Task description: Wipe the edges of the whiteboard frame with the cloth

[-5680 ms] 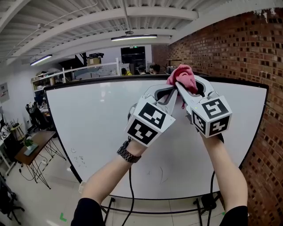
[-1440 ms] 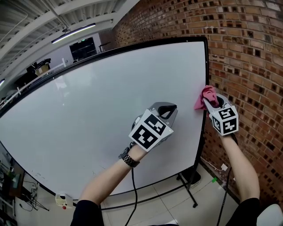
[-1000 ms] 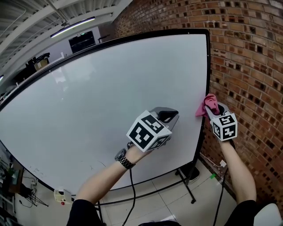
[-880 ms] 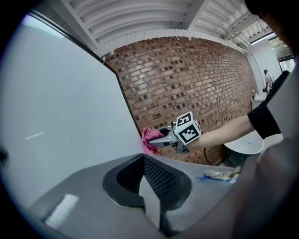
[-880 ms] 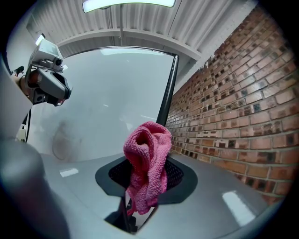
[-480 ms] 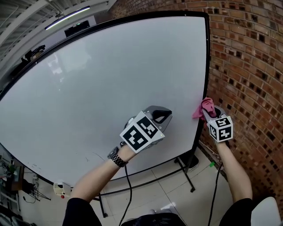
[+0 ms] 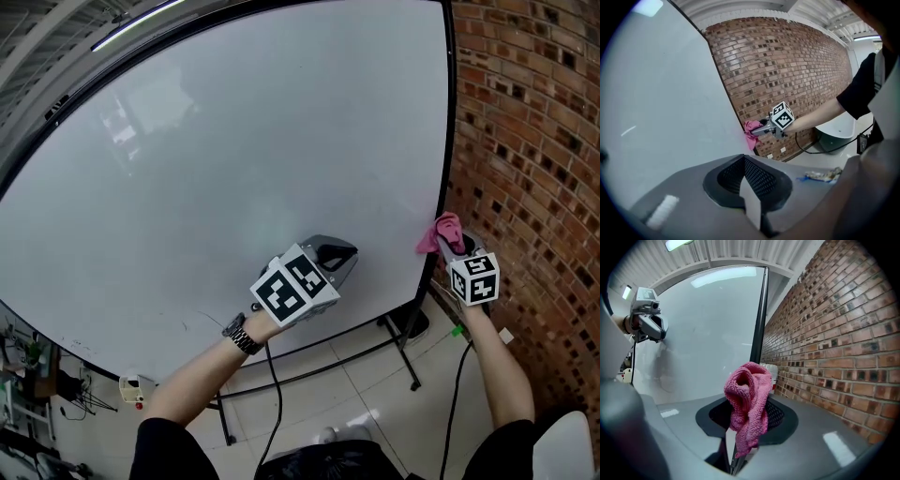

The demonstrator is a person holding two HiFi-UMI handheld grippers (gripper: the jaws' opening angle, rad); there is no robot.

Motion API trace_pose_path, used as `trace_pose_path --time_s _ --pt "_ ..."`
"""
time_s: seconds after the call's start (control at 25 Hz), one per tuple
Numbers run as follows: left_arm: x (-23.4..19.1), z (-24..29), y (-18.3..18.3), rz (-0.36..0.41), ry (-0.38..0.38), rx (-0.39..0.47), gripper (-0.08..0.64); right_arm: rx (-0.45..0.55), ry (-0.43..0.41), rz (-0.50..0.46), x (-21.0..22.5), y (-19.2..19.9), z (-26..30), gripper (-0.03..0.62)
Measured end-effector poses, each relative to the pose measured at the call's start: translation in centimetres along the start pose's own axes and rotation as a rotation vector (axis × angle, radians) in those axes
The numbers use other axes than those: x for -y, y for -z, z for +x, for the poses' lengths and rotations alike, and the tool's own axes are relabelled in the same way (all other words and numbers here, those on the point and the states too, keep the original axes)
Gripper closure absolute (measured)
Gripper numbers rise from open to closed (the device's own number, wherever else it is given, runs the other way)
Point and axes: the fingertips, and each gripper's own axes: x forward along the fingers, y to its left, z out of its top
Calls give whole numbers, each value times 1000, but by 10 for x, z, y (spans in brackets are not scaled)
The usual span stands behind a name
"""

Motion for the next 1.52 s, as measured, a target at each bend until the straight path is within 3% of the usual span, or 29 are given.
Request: trace_pose_path --time_s 0.12,0.36,0.72,0.84,1.04,1.24,1.36,1.52 --pt "5 4 12 36 -19 -25 563 -20 -10 5 -5 16 4 466" --pt "13 9 40 -15 -4 -40 561 -65 -17 31 -10 51 13 466" --pt "55 33 98 -21 33 -67 561 -126 -23 97 -13 112 17 466" --pt "68 39 125 -74 64 -124 561 -147 -36 122 -26 132 21 466" --pt "111 60 143 -217 230 -135 561 -223 -42 151 -27 174 20 466" --pt "143 72 187 -317 312 -288 561 -279 -63 194 -31 215 36 466" --pt "167 82 204 -345 372 -326 561 -324 -71 217 -30 245 43 466" --pt "180 100 220 -347 358 -353 561 -368 -97 281 -39 283 55 466"
